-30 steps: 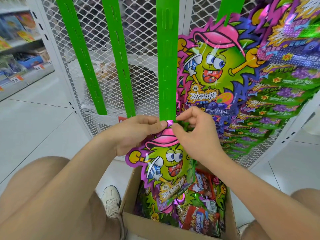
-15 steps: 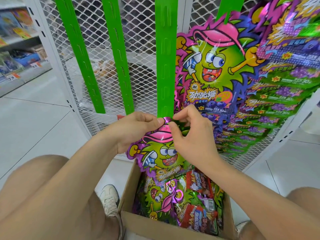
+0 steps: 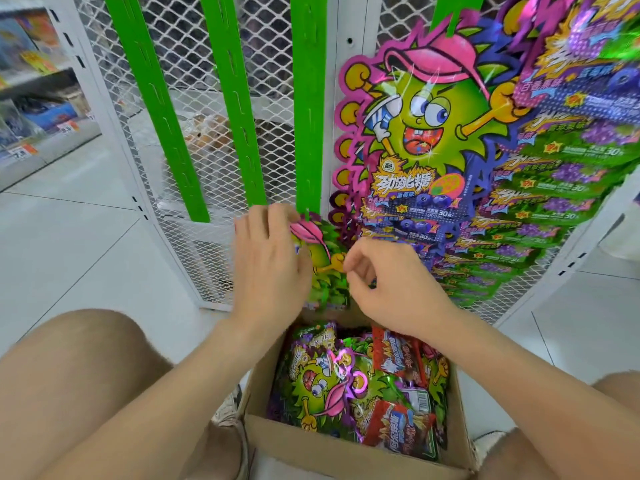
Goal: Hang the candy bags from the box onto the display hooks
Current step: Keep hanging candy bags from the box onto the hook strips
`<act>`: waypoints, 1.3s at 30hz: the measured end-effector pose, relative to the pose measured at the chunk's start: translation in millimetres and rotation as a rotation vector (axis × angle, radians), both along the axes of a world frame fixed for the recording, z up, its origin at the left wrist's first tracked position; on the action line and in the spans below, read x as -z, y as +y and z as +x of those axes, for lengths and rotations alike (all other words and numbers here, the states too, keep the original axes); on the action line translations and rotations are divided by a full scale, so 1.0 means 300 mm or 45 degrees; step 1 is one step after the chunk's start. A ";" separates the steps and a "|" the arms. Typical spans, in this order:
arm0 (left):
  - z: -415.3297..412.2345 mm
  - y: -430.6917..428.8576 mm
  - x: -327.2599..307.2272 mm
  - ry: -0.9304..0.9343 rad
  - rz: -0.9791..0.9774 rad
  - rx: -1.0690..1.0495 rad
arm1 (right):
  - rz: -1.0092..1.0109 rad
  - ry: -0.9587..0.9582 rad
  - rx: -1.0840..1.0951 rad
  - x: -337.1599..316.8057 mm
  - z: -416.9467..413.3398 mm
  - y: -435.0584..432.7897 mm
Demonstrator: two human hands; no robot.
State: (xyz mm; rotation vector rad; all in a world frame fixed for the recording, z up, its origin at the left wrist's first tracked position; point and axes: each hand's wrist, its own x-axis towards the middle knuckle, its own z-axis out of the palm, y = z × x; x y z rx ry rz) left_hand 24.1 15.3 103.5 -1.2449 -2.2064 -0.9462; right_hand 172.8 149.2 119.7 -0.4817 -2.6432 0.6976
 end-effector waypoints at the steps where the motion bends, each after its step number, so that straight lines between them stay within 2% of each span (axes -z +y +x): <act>1: 0.016 0.006 0.030 0.038 -0.059 0.034 | -0.045 -0.154 -0.071 0.011 0.012 0.002; 2: 0.030 0.017 0.064 0.025 -0.189 0.120 | -0.040 -0.335 -0.149 0.023 0.024 0.002; 4: 0.045 0.046 0.153 -0.113 -0.609 0.271 | 0.091 -0.665 -0.276 0.065 0.046 0.004; 7: 0.023 0.088 0.356 -0.323 -1.184 0.367 | 0.263 -0.939 -0.333 0.135 0.075 0.020; 9: 0.007 0.107 0.497 -0.404 -1.383 0.408 | 0.328 -1.089 -0.334 0.166 0.088 0.037; 12: 0.017 0.122 0.681 -0.443 -1.613 0.438 | 0.360 -1.155 -0.334 0.214 0.105 0.074; 15: 0.069 0.144 0.812 -0.235 -1.747 0.552 | 0.345 -1.200 -0.361 0.259 0.111 0.097; 17: 0.101 0.161 0.853 -0.170 -1.726 0.580 | 0.317 -1.213 -0.393 0.273 0.108 0.103; 19: 0.112 0.180 0.869 -0.208 -1.686 0.571 | 0.306 -1.183 -0.419 0.277 0.104 0.114; 22: 0.089 0.197 0.858 -0.330 -1.620 0.540 | 0.321 -1.165 -0.426 0.278 0.101 0.130; 26: 0.037 0.173 0.767 -0.576 -1.604 0.677 | 0.341 -1.210 -0.426 0.249 0.097 0.126; 33: -0.021 0.140 0.371 -0.884 -0.914 0.831 | 0.261 -1.164 -0.273 0.110 0.085 0.149; 36: -0.038 0.095 0.205 -1.076 -0.577 0.831 | 0.189 -1.017 -0.217 0.021 0.099 0.179; 39: -0.054 0.054 0.084 -1.335 -0.237 0.677 | 0.054 -0.754 -0.050 -0.057 0.106 0.208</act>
